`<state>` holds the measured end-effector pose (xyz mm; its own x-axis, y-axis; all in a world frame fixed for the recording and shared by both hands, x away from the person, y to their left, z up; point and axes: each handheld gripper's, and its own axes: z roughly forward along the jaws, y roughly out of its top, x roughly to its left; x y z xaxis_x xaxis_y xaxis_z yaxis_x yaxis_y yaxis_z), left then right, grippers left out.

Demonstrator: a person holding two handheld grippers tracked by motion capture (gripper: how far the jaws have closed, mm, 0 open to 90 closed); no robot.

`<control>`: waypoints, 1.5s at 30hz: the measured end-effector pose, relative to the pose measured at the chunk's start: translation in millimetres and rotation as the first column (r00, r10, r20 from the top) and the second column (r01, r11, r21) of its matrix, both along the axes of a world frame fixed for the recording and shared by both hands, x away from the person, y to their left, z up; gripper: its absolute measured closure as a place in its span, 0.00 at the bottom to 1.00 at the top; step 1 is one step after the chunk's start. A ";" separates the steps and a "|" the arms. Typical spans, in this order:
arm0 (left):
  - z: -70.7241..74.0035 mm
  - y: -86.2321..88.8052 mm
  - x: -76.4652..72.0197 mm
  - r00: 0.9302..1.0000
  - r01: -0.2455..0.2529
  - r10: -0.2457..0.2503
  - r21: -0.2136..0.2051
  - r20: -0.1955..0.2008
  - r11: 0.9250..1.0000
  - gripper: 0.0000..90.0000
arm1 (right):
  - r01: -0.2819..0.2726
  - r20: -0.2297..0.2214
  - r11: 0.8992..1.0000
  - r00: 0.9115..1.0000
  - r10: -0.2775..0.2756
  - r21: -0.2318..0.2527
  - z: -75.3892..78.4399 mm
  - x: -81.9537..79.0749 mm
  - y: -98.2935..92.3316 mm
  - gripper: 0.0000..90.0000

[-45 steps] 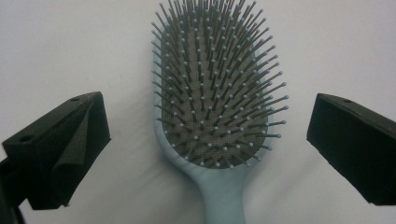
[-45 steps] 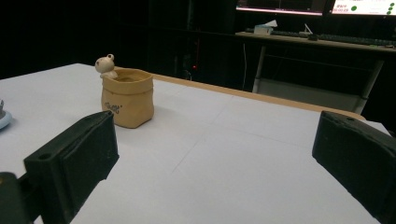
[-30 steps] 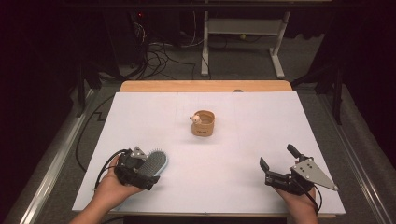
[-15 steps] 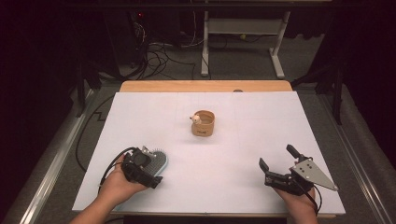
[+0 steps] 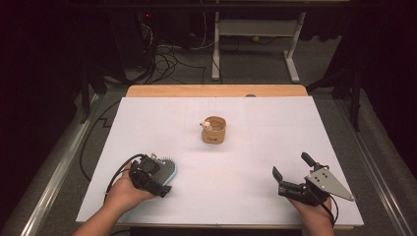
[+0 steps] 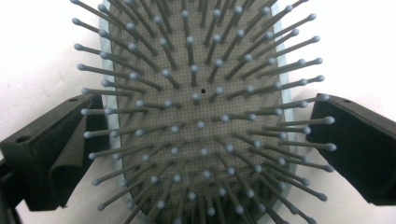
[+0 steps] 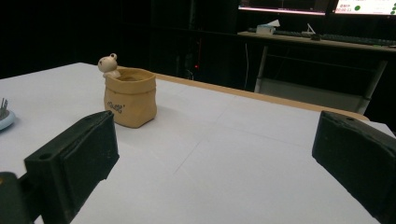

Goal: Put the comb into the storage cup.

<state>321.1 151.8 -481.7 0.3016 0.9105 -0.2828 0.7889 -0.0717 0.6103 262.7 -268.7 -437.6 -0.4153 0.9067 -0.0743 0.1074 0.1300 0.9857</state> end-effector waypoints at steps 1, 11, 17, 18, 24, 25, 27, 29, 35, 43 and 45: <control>0.1 -0.4 0.4 1.000 -0.005 0.005 0.001 -0.003 1.000 0.00 | -0.001 0.001 1.000 1.000 0.001 0.003 0.1 0.0 0.3 0.01; -0.3 -1.7 2.3 1.000 -0.023 0.023 -0.003 -0.005 1.000 0.01 | 0.008 -0.002 1.000 1.000 -0.008 0.009 -0.2 0.2 -0.6 0.02; 0.4 -2.5 3.3 0.999 -0.032 0.033 0.003 -0.014 0.999 0.03 | 0.008 -0.002 1.000 1.000 -0.008 0.004 -0.4 0.7 -0.1 0.02; 0.6 -2.1 3.4 0.999 -0.032 0.032 0.002 -0.016 0.999 0.03 | 0.008 -0.002 1.000 1.000 -0.008 0.004 -0.4 0.7 -0.1 0.02; 1.4 -2.5 4.0 0.999 -0.045 0.045 0.004 -0.017 0.999 0.06 | 0.011 -0.002 1.000 1.000 -0.011 0.010 -0.1 0.3 -0.1 0.03; 1.4 -2.5 4.0 0.999 -0.045 0.045 0.004 -0.017 0.999 0.07 | 0.011 -0.002 1.000 1.000 -0.011 0.010 -0.1 0.3 -0.1 0.03; 2.6 -1.5 3.8 0.999 -0.049 0.049 0.005 -0.013 0.999 0.09 | 0.008 -0.001 1.000 1.000 -0.008 0.007 0.0 0.2 0.8 0.03; 3.8 -1.1 3.6 0.998 -0.055 0.055 0.000 -0.006 0.998 0.13 | 0.007 -0.003 1.000 1.000 -0.007 0.006 -0.2 0.2 1.3 0.03; 5.5 -1.2 2.8 0.997 -0.070 0.070 0.000 0.007 0.998 0.22 | 0.007 -0.005 1.000 1.000 -0.007 0.001 -0.6 0.4 2.7 0.03; 6.4 -2.6 4.3 0.997 -0.075 0.075 0.013 -0.005 0.997 0.23 | 0.003 -0.006 1.000 1.000 -0.003 0.001 -1.3 0.5 4.0 0.03; 6.6 -2.9 4.7 0.997 -0.076 0.076 0.013 -0.006 0.997 0.23 | 0.002 -0.006 1.000 1.000 -0.002 0.001 -1.3 0.3 3.6 0.03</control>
